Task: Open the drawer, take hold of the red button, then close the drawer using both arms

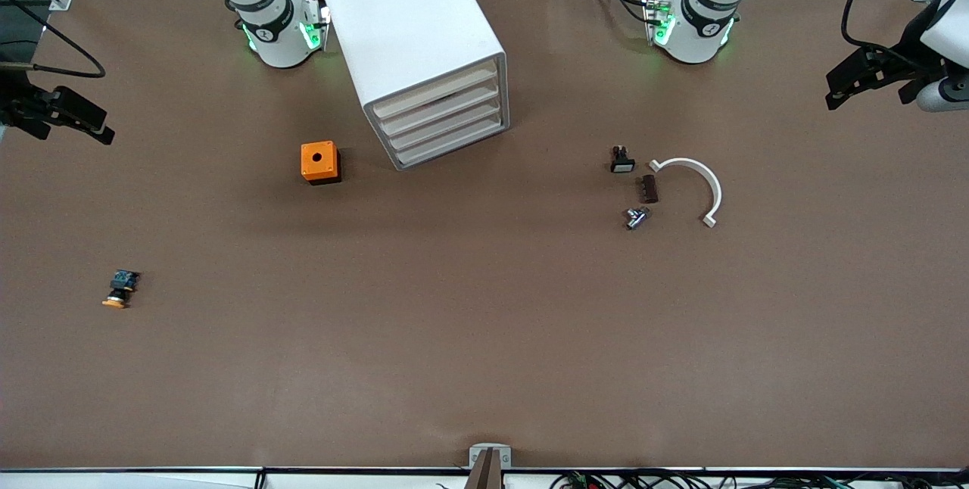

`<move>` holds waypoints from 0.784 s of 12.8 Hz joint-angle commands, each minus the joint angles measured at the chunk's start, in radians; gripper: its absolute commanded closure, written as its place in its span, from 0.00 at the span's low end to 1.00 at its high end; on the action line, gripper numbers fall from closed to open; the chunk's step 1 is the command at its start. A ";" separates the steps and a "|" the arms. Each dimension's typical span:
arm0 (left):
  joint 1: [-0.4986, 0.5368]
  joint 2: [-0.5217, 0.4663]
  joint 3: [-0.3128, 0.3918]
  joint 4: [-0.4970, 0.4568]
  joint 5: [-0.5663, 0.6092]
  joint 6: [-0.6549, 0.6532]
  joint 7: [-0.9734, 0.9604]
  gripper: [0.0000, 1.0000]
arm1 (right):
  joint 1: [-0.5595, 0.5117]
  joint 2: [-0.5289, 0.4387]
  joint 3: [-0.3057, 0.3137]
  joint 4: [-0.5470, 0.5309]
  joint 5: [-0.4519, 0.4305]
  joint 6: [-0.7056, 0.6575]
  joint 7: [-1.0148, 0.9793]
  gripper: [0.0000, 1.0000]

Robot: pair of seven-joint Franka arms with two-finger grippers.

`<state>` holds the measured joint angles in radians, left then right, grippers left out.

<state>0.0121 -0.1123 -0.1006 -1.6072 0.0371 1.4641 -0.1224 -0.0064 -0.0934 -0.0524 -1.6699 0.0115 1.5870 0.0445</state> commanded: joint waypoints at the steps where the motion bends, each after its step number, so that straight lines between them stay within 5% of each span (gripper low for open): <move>1: 0.003 0.011 -0.002 0.027 0.000 -0.024 0.014 0.00 | -0.029 -0.015 0.003 -0.013 0.010 0.004 -0.043 0.00; 10: -0.003 0.092 -0.008 0.023 -0.014 -0.027 -0.012 0.00 | -0.030 -0.015 0.005 -0.008 0.008 0.001 -0.072 0.00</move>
<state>0.0112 -0.0565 -0.1018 -1.6056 0.0350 1.4551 -0.1234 -0.0222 -0.0934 -0.0567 -1.6699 0.0115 1.5872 -0.0087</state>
